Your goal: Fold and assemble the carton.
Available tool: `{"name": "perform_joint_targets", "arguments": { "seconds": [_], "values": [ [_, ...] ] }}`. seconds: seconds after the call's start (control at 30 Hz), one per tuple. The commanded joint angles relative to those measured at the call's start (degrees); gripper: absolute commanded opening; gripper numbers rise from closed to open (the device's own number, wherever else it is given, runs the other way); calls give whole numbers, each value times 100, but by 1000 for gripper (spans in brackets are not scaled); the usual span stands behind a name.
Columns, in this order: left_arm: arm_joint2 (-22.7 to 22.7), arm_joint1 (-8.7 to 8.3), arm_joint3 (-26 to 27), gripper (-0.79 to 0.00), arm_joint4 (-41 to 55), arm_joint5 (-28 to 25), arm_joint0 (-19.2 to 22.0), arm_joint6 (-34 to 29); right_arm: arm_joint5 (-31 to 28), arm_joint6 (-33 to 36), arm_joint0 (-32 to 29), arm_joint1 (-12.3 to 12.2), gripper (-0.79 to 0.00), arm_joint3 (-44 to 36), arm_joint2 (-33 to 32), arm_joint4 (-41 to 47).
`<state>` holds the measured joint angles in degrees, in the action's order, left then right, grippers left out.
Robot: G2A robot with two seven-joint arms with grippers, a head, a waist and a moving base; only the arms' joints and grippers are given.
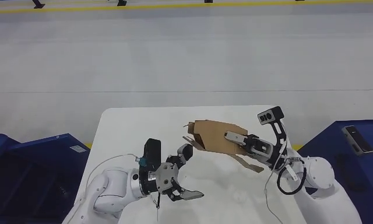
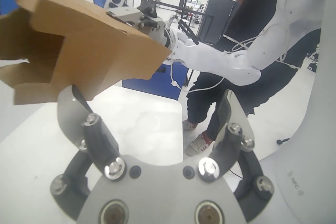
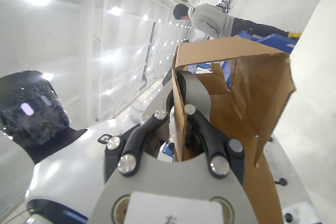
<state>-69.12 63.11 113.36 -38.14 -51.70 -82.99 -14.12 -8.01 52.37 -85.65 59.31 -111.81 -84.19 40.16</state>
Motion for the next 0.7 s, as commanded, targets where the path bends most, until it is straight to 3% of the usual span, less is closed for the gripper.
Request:
{"name": "perform_joint_targets", "arguments": {
  "seconds": [0.0, 0.27, 0.67],
  "values": [
    [-172, 0, 1, 0, -271, 45, -21, 277, 173, 109, 56, -1, -785, 75, -41, 303],
    [-515, 16, 231, 0, -894, 65, -295, 1353, 836, 364, 288, -11, -785, 359, -62, 726],
    [-445, 0, 733, 0, -1621, -6, -417, 1339, 956, 570, 390, -8, -785, 427, 145, 502]
  ]
}}
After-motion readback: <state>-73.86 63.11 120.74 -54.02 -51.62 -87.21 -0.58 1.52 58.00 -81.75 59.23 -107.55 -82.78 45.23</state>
